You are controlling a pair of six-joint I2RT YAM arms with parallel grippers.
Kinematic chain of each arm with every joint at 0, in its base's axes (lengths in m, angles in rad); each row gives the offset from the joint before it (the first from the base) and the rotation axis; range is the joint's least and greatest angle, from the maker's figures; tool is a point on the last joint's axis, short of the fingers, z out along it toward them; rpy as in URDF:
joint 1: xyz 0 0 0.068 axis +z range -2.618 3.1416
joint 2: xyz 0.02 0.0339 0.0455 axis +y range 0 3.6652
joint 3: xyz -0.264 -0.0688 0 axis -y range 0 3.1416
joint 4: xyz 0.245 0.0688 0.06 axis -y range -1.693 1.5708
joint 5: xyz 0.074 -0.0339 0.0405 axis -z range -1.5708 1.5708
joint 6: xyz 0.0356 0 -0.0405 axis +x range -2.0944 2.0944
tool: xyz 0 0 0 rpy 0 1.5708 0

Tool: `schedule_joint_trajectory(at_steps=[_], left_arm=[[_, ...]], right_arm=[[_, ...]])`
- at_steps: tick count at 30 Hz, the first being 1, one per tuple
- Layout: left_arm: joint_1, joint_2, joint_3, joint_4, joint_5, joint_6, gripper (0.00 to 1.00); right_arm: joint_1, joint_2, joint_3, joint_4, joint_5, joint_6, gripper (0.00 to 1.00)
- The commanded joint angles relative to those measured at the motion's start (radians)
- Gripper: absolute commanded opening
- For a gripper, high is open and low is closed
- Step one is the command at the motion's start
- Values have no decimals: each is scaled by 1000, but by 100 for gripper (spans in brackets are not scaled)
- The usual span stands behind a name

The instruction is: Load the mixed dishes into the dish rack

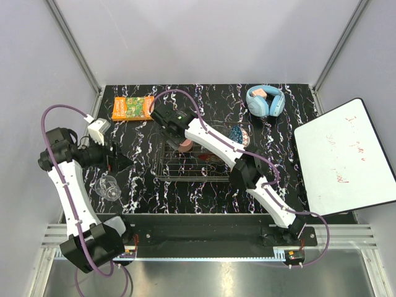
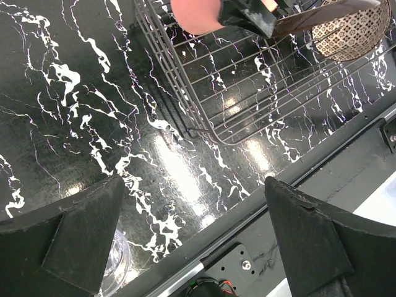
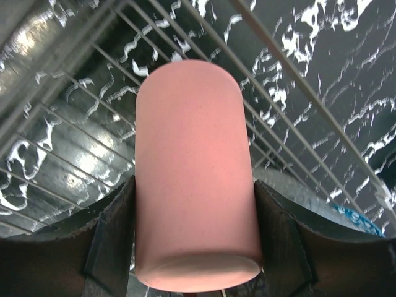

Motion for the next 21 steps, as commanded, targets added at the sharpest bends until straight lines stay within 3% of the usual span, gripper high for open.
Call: schedule_joint_trajectory(at_steps=[1,10,21], left_arm=[[4,-9,7,16,14,28,99],[4,-1,4,4,15,40,99],[4,0,-21,13,26,40,99]], right_arm=[[-2,22,57,59,3,-38,0],[9,17,55,31,-99,-7,0],[35,-151,-66,2,-66,-15,0]])
